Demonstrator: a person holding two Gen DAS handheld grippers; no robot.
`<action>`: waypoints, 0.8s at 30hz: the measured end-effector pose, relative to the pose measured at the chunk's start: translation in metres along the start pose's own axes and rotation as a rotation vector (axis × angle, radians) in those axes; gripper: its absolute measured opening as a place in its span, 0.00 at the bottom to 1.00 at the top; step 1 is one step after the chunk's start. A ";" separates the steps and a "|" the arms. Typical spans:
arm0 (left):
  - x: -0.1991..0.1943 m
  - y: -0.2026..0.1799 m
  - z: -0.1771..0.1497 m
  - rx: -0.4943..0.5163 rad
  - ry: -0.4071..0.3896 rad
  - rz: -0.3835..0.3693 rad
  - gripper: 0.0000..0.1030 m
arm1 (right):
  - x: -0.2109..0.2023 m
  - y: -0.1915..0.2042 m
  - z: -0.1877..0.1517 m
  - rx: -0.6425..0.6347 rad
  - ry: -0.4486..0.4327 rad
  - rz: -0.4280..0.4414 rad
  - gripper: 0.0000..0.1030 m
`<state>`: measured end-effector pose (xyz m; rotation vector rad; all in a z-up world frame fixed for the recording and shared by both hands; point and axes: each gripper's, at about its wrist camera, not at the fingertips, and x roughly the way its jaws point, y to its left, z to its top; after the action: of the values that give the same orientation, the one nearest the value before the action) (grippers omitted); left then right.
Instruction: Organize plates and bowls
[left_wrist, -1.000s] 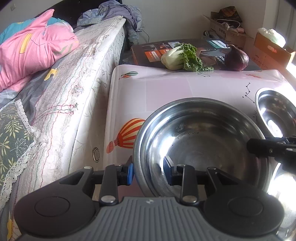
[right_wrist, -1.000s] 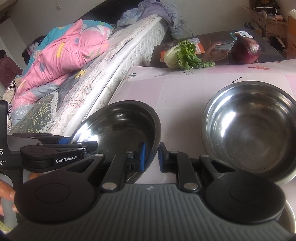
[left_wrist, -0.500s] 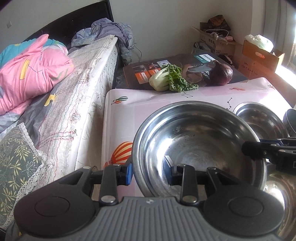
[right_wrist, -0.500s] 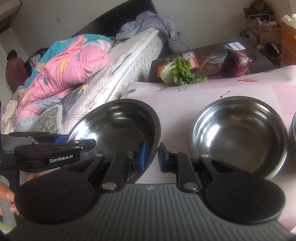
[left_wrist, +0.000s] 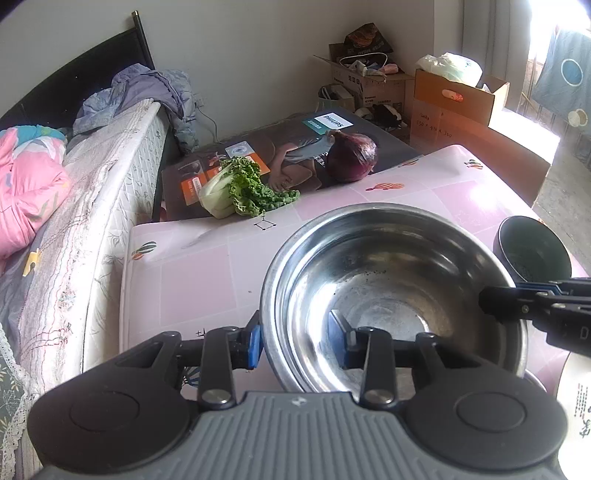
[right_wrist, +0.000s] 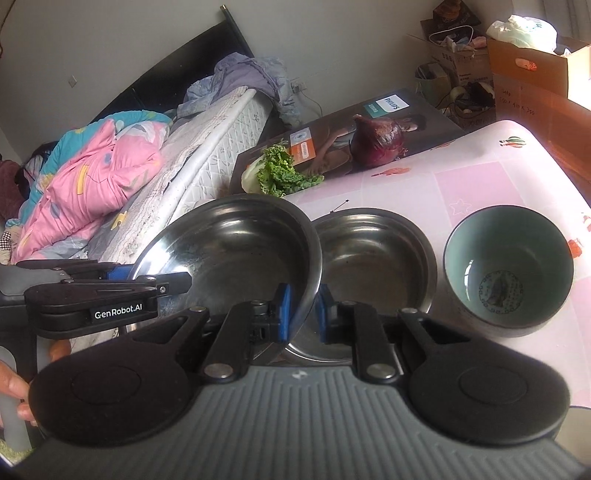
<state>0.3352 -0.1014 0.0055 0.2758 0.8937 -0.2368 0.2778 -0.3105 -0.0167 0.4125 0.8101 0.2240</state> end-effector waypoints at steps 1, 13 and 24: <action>0.005 -0.006 0.002 0.005 0.008 -0.010 0.36 | -0.001 -0.007 0.000 0.008 -0.001 -0.011 0.15; 0.045 -0.037 0.005 0.029 0.067 -0.048 0.36 | 0.008 -0.054 -0.008 0.060 0.013 -0.085 0.16; 0.039 -0.033 0.006 0.010 0.049 -0.048 0.41 | 0.006 -0.054 -0.004 0.050 -0.018 -0.116 0.23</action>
<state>0.3531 -0.1382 -0.0266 0.2707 0.9481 -0.2796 0.2809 -0.3557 -0.0469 0.4126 0.8206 0.0920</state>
